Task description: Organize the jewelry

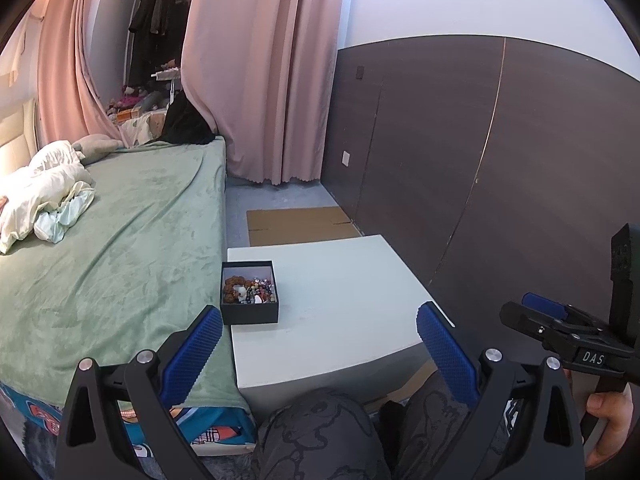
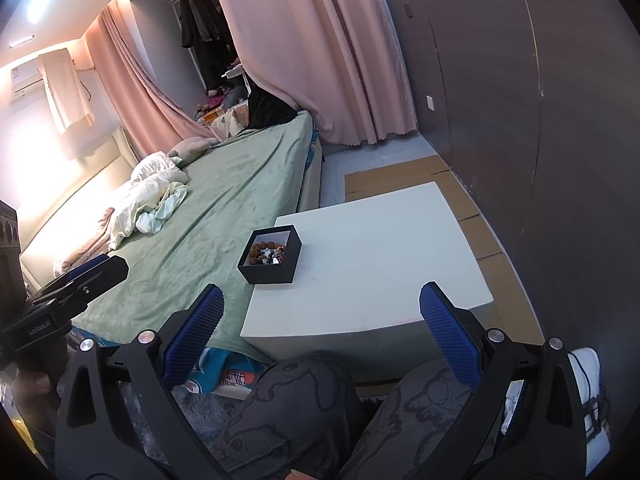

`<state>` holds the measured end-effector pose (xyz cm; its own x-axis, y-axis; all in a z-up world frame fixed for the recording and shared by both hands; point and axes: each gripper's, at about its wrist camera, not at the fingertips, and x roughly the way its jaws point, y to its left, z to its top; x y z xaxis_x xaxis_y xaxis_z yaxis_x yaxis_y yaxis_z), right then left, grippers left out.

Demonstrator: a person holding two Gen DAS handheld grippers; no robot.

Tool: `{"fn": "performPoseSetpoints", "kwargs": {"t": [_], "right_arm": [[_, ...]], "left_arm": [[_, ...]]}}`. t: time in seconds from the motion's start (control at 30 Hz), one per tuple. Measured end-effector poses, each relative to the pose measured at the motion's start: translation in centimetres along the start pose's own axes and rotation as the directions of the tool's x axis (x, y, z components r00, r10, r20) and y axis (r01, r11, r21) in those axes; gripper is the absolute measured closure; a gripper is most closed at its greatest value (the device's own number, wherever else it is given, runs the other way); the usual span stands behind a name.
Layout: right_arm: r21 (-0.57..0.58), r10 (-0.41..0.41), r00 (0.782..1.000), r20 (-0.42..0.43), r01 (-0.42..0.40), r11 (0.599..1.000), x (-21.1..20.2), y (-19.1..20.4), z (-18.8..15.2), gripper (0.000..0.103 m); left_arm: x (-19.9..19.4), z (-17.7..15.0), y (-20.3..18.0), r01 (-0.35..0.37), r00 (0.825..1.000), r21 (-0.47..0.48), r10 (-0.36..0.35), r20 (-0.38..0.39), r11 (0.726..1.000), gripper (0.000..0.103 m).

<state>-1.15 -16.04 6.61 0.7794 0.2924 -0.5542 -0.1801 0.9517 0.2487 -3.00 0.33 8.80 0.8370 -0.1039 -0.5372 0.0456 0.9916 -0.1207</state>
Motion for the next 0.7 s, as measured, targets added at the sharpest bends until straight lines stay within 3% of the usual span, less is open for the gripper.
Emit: {"fn": "performPoseSetpoints", "kwargs": {"t": [0.7], "right_arm": [[-0.003,-0.012,1.000,0.026,0.012,1.000,-0.78,-0.03,-0.29,0.005]], "left_arm": [[-0.25,-0.10,-0.88,0.003,1.000,0.005,-0.003,-0.002,1.000,0.008]]}}
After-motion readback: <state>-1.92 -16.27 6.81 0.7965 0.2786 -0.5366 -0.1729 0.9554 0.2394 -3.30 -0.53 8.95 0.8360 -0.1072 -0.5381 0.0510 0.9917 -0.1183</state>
